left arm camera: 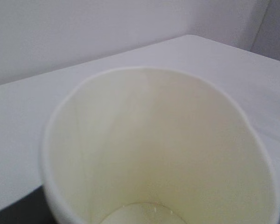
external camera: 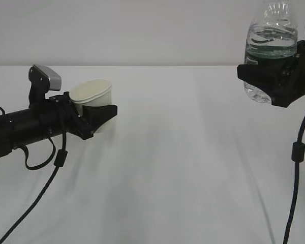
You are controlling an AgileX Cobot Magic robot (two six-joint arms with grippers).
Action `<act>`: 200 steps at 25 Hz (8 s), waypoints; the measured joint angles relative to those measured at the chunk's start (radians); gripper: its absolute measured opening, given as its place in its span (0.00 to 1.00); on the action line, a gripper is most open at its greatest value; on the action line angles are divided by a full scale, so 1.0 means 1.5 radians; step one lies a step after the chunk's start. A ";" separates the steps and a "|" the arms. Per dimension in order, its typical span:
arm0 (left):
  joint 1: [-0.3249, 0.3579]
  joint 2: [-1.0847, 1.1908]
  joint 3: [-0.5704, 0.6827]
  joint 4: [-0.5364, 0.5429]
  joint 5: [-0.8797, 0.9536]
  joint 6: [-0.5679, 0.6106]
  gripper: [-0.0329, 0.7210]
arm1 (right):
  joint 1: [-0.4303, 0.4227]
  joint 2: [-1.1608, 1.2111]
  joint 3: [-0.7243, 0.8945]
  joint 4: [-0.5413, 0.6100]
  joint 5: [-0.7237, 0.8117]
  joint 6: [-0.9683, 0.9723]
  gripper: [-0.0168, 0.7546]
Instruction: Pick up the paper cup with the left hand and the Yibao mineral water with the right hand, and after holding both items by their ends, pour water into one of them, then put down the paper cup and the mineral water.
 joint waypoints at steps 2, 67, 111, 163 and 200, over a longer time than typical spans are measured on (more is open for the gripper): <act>0.000 -0.006 0.000 0.037 -0.001 -0.017 0.63 | 0.000 0.000 0.000 -0.004 0.000 0.000 0.54; -0.174 -0.036 -0.080 0.241 -0.012 -0.146 0.63 | 0.000 0.000 0.000 -0.121 0.046 -0.055 0.54; -0.182 -0.036 -0.084 0.242 -0.026 -0.147 0.63 | 0.091 0.000 -0.018 -0.174 0.182 -0.168 0.54; -0.239 -0.036 -0.085 0.137 0.019 -0.089 0.62 | 0.153 0.000 -0.049 -0.226 0.275 -0.198 0.54; -0.239 -0.036 -0.085 0.118 0.048 -0.059 0.61 | 0.157 0.000 -0.049 -0.237 0.326 -0.262 0.54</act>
